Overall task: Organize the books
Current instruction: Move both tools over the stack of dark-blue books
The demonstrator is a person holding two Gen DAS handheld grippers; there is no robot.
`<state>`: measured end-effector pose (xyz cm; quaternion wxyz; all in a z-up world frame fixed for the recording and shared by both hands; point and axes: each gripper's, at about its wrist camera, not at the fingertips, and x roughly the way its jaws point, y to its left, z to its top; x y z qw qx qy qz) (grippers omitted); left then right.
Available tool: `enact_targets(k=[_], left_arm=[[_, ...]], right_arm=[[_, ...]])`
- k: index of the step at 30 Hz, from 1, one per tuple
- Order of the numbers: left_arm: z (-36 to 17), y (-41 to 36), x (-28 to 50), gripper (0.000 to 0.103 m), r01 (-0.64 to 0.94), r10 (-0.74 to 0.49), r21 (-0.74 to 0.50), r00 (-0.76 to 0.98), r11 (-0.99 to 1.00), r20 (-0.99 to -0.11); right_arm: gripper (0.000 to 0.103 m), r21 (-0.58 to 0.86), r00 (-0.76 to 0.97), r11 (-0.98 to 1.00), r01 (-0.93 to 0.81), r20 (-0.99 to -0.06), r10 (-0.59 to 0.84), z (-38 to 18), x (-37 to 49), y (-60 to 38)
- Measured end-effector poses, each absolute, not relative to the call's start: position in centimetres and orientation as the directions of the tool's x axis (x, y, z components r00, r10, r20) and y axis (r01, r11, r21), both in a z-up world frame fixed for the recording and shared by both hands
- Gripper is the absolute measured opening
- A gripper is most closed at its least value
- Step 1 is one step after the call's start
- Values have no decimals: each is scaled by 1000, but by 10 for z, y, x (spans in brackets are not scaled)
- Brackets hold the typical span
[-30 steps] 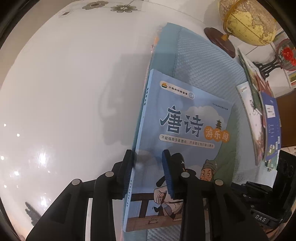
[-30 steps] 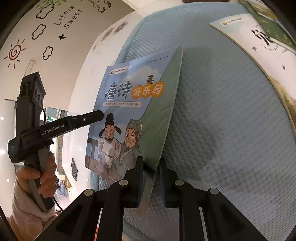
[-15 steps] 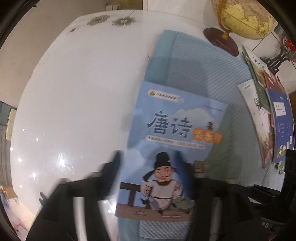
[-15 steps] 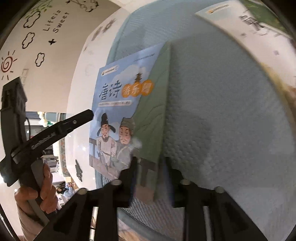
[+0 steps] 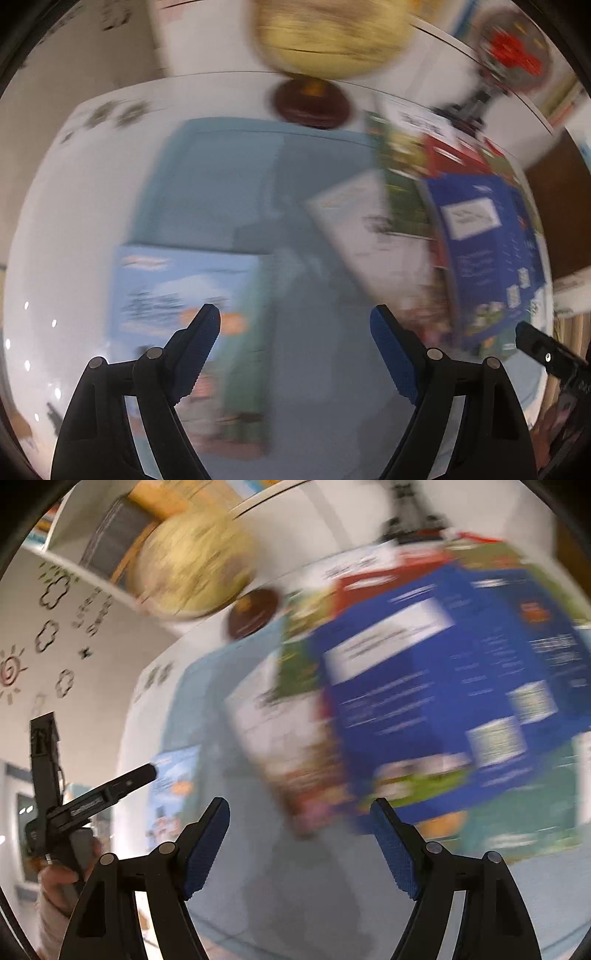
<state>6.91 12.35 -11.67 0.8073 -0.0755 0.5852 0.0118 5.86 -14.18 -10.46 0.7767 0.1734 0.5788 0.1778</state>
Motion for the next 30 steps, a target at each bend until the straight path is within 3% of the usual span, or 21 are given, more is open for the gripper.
enact_targets(k=[6,13,19,26,30], left_arm=[[-140,28,92,82,16,-118,-118,267,993,-957],[-162,-32,103,82,85,-132,-116,215,990,-968],[-178,-38,116,82,64,-135,-126,183,990,-974],[-196,-31,124,82,17,-221,-221,129,975,-967],[-195,-33,126,82,36,-219,-216,140,976,-966]], right_arm=[[77,480,300,877,24,-840,451,-117,70,-239],[76,483,318,874,-39,-824,470,-129,102,-278],[76,549,283,829,-103,-783,554,-143,127,-275],[77,635,229,762,-125,-729,645,-162,152,-269],[77,616,224,771,-163,-738,637,-161,161,-261]])
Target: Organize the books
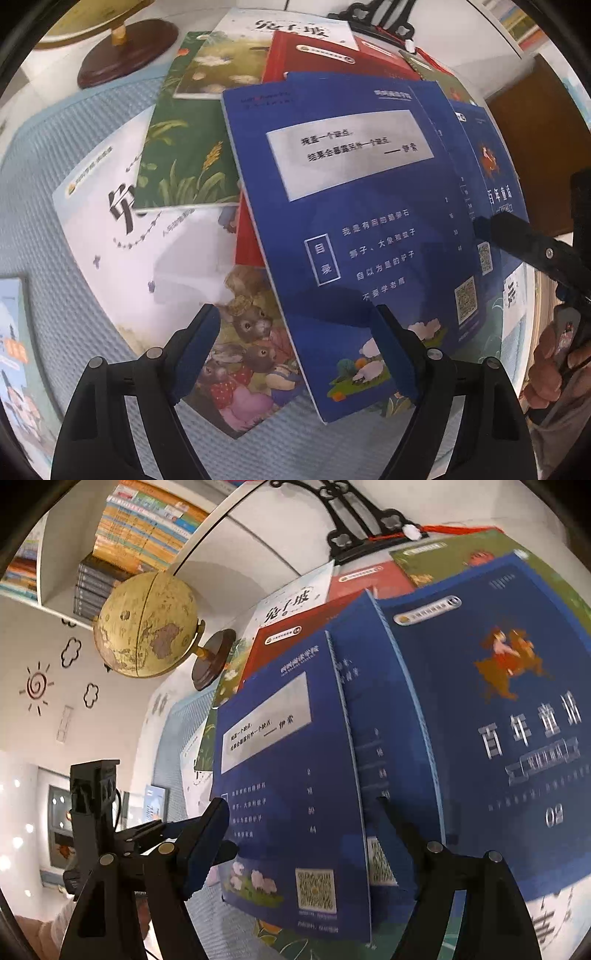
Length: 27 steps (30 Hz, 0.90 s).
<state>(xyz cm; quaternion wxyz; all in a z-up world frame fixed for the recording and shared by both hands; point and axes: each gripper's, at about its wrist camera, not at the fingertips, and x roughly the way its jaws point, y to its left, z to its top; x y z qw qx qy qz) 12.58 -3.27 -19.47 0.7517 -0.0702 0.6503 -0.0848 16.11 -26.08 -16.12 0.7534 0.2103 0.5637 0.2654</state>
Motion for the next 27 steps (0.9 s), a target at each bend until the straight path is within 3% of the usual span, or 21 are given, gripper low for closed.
enact_targets(k=[3,7,9,10,11,12,13,14,15,17,19,27], left_arm=[[-195,-34,129,84,34,-211,-208,137,977,-968],[-197,-39,134,89,40,-202,-198,116,979,-973],[-197,-41,136,91,51,-198,-194,117,980,-973],[-197,-42,137,91,50,-199,-195,116,980,-973],[-197,-44,138,91,53,-199,-194,115,980,-973],[-198,-46,139,91,56,-199,-194,113,979,-973],[-198,-47,140,91,57,-200,-195,110,979,-973],[-199,-48,140,91,58,-200,-195,109,979,-974],[-199,-49,140,91,61,-199,-193,106,979,-974],[-199,-49,139,91,62,-198,-193,88,979,-976],[-200,-51,134,90,70,-204,-200,58,977,-977],[-202,-60,122,91,126,-192,-183,61,975,-980]], right_arm=[[79,633,191,754,-174,-729,657,-161,164,-254],[70,732,106,668,-131,-660,744,-170,156,-264],[64,796,87,597,-98,-591,802,-175,150,-275],[55,866,64,495,-71,-492,868,-178,146,-280],[55,932,34,359,-39,-358,933,-182,140,-280],[55,936,29,348,-50,-347,937,-180,138,-278],[55,905,29,416,-90,-415,909,-175,135,-272],[55,816,41,563,-129,-563,825,-173,133,-267],[54,783,55,610,-123,-609,792,-174,132,-267],[54,830,104,557,-17,-553,827,-182,127,-286],[54,812,129,583,16,-580,804,-184,120,-298],[54,847,79,532,-3,-530,844,-200,116,-297]])
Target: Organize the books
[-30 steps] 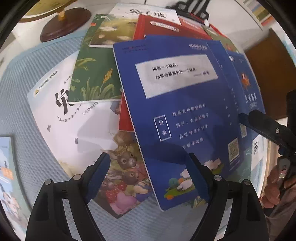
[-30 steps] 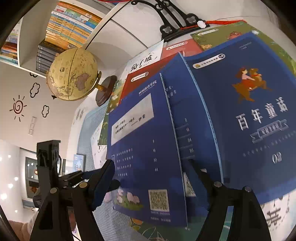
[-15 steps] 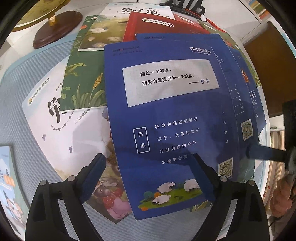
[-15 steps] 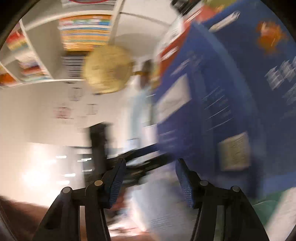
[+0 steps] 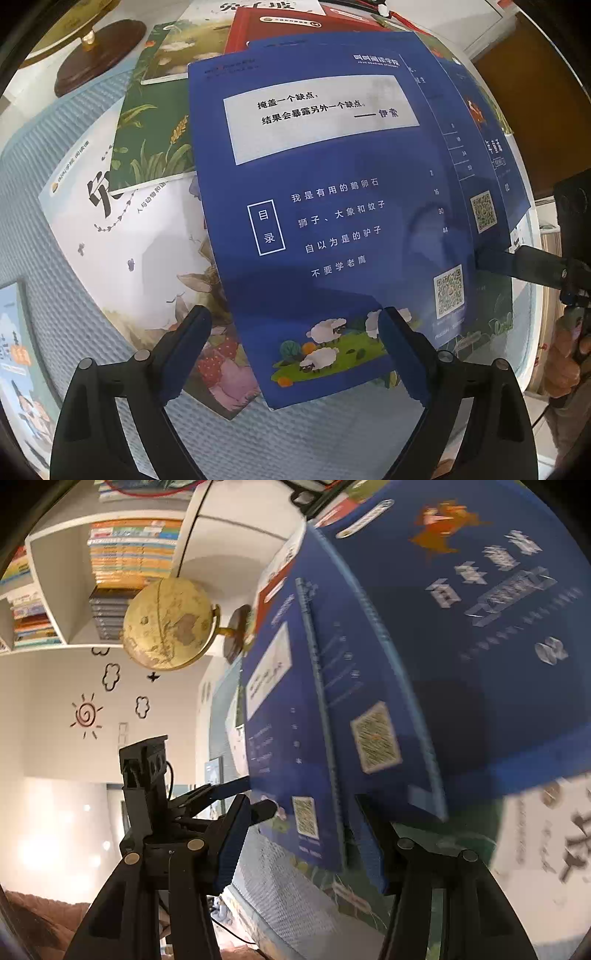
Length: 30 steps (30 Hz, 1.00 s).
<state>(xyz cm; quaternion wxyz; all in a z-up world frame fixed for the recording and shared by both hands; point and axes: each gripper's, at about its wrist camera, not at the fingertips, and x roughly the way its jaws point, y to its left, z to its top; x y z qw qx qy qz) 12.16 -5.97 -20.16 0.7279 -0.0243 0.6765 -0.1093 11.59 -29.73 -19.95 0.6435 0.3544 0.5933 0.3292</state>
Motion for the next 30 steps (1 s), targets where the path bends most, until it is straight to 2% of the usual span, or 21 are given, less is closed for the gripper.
enact_targets(k=[9,10,14,20,23,26,27,28,30], left_arm=[[-203,-68,118,93,150,-195,-182,77,972,-978],[-203,-69,118,94,155,-196,-183,78,971,-977],[-203,-70,110,95,185,-193,-176,79,967,-978],[-202,-74,106,96,196,-206,-187,81,963,-975],[-201,-70,105,96,186,-239,-221,79,957,-968],[-202,-58,104,96,202,-240,-220,76,954,-968],[-202,-59,103,96,213,-231,-210,79,954,-970],[-202,-59,102,96,217,-227,-205,81,954,-971],[-200,-60,104,96,221,-223,-200,85,955,-971]], right_arm=[[55,846,31,533,-5,-533,846,-199,104,-297],[51,833,21,553,-12,-553,833,-201,99,-297],[50,863,43,506,-10,-505,862,-207,107,-294],[50,853,-18,517,-77,-520,854,-202,111,-267],[41,883,34,464,-67,-463,886,-195,104,-277],[38,882,45,462,-94,-460,887,-189,99,-272],[38,900,39,427,-87,-425,904,-190,99,-271],[38,899,46,431,-73,-429,902,-193,100,-267],[29,874,39,481,-72,-480,877,-197,104,-258]])
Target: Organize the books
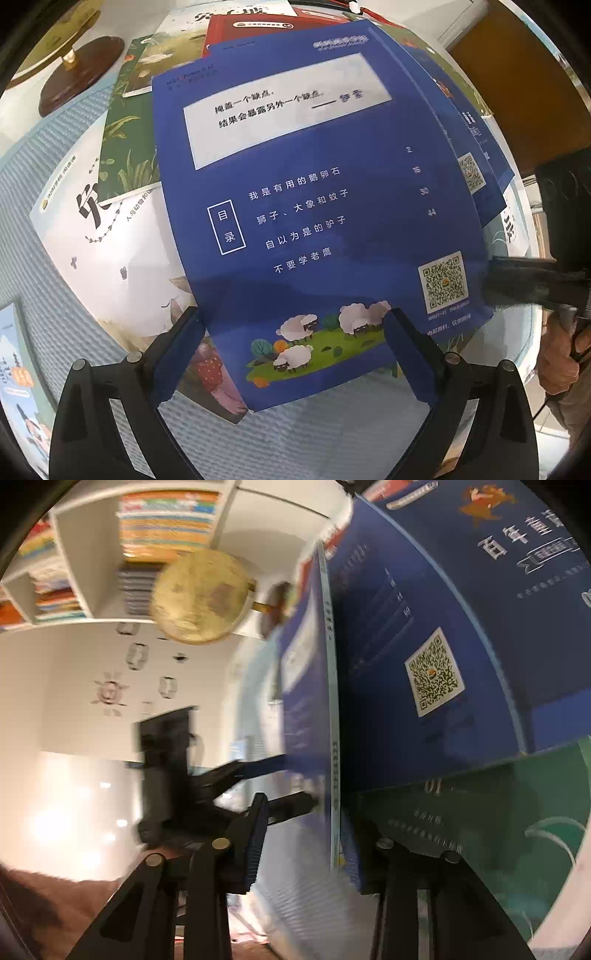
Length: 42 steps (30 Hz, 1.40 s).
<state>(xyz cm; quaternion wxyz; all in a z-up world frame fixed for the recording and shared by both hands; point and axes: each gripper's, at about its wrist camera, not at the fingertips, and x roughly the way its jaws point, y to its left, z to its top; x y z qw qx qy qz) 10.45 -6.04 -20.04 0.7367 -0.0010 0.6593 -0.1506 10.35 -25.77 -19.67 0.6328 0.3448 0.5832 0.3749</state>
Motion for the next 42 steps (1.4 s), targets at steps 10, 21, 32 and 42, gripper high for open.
enact_targets(k=[10,21,32,42], left_arm=[[-185,-30,102,77,102,-392,-383,98,918,-915],[-136,5,80,72,128,-446,-428,180,894,-877],[-150,114,24,72,7,-352,-357,198,934,-915],[-173,117,-7,73,-60,-383,-394,141,917,-913]], right_arm=[[5,778,176,627,-51,-611,772,-153,97,-251],[5,436,400,886,-155,-793,460,15,27,-236],[12,321,210,902,-288,-898,387,-71,-38,-84],[61,442,89,864,-240,-877,473,-110,-47,-90]])
